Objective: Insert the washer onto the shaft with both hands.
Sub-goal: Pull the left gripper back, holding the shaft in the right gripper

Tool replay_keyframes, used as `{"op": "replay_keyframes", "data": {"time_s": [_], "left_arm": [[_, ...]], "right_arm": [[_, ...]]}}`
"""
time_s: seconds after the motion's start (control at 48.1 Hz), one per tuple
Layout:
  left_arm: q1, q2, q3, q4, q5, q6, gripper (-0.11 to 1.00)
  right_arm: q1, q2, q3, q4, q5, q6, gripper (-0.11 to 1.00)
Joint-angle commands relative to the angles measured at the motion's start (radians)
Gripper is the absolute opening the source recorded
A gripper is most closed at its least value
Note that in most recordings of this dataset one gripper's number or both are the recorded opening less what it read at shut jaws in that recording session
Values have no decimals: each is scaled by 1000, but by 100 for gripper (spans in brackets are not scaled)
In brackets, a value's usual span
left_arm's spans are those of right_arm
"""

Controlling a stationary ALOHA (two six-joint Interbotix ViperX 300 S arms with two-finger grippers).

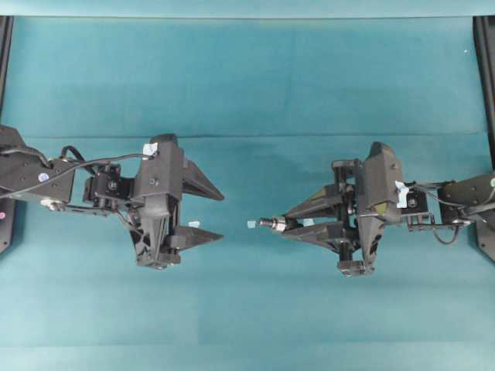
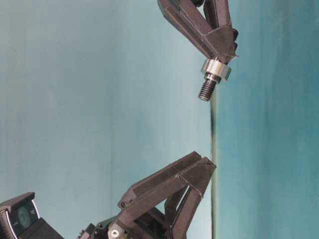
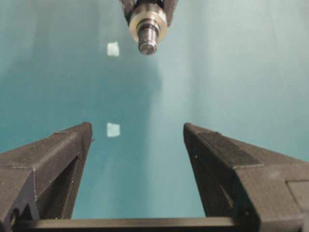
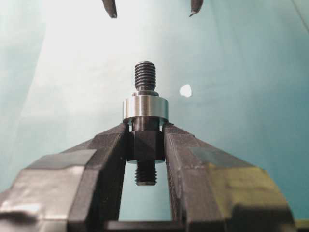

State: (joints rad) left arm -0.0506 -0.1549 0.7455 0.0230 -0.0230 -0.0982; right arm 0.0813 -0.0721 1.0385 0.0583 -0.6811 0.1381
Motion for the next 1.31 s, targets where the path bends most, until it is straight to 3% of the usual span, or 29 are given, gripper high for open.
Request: {"op": "replay_keyframes", "data": {"time_s": [0.0, 1.288], "left_arm": [[0, -17, -8, 0, -5, -2, 82], [0, -23, 2, 3, -5, 0, 82]], "right_arm": [[0, -15, -8, 3, -6, 9, 0], [2, -12, -11, 0, 44, 8, 0]]}}
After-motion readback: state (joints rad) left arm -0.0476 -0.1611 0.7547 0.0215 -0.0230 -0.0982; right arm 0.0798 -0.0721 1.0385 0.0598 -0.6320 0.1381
